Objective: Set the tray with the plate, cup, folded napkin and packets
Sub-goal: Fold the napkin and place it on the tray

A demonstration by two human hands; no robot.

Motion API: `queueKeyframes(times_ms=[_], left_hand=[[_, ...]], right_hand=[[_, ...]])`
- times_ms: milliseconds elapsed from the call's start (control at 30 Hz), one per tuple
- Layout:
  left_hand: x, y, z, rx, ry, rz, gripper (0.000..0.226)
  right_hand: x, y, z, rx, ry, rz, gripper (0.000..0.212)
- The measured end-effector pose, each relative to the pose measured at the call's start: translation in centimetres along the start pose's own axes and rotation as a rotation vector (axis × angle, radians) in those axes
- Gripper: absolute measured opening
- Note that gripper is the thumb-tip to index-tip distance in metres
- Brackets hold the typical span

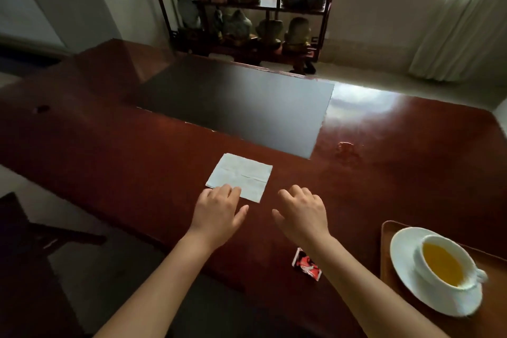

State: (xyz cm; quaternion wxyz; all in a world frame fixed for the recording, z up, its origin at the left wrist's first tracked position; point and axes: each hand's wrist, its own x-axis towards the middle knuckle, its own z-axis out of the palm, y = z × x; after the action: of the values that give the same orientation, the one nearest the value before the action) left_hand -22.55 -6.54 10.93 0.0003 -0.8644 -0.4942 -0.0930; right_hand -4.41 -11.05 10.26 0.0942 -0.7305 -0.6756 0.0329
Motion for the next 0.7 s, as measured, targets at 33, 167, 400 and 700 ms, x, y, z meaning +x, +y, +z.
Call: queueKeyframes(times_ms=[33,167,400,700], left_hand=[[-0.1,-0.9,-0.1,0.020,-0.007,0.006,0.042],[-0.4,-3.7,0.3,0.043,-0.026,0.013,0.041],[0.7,-6.3,4.1,0.008,-0.145,-0.029,0.044],[6.5,-9.3,6.0,-0.005,-0.216,-0.072,0.045]], right_hand=[[0.2,-1.0,0.1,0.003,0.000,0.020,0.036],[0.9,-4.1,0.9,0.008,-0.003,0.061,0.032],[3.9,-5.2,3.8,-0.010,-0.039,0.064,0.025],[10.3,-3.4,7.6,-0.017,-0.139,0.036,0.038]])
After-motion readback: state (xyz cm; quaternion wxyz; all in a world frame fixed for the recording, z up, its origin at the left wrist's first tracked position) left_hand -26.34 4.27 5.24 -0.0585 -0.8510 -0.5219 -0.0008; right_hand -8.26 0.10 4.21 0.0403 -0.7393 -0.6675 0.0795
